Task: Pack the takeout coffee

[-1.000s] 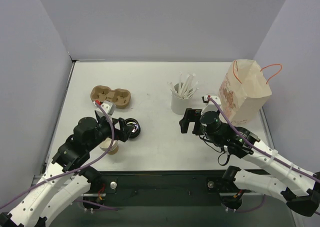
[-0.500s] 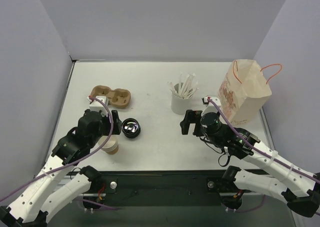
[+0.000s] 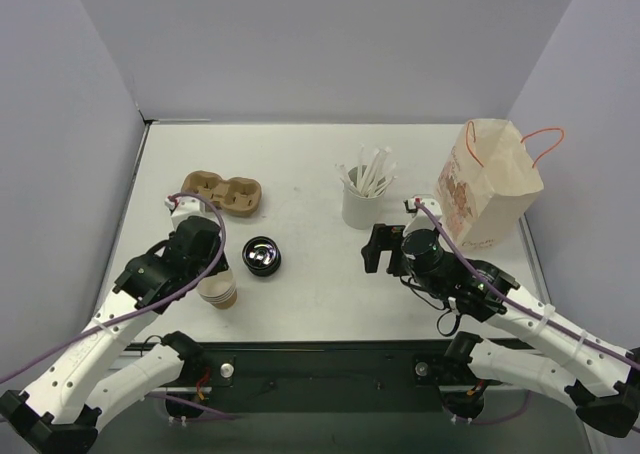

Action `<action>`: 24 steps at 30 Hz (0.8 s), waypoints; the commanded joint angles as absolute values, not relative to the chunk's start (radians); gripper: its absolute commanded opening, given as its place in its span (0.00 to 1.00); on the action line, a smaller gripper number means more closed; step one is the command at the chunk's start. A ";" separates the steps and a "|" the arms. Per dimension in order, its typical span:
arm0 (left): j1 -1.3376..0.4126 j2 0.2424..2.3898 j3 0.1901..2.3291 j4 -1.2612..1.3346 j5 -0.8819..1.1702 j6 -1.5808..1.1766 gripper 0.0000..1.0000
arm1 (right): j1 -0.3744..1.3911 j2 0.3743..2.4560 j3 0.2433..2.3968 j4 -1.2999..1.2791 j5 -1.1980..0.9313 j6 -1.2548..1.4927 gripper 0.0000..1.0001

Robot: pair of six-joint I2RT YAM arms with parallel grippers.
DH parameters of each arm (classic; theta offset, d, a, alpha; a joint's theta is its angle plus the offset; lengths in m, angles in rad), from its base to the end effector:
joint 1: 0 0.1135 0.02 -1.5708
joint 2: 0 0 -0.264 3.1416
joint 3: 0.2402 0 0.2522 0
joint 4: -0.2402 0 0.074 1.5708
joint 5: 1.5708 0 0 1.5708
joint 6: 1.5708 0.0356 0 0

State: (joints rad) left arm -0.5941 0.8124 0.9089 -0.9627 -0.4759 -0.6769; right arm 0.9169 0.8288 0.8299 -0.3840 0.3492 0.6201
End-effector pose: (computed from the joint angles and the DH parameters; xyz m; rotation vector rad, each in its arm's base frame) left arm 0.1292 -0.0676 0.3080 -0.3009 2.2957 -0.0531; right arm 0.1229 0.1404 0.3282 -0.0594 1.9900 0.6772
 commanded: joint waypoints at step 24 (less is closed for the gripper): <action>-0.629 0.968 0.859 -0.879 -0.394 -0.664 0.33 | 0.916 0.850 0.813 -0.357 0.330 0.575 0.95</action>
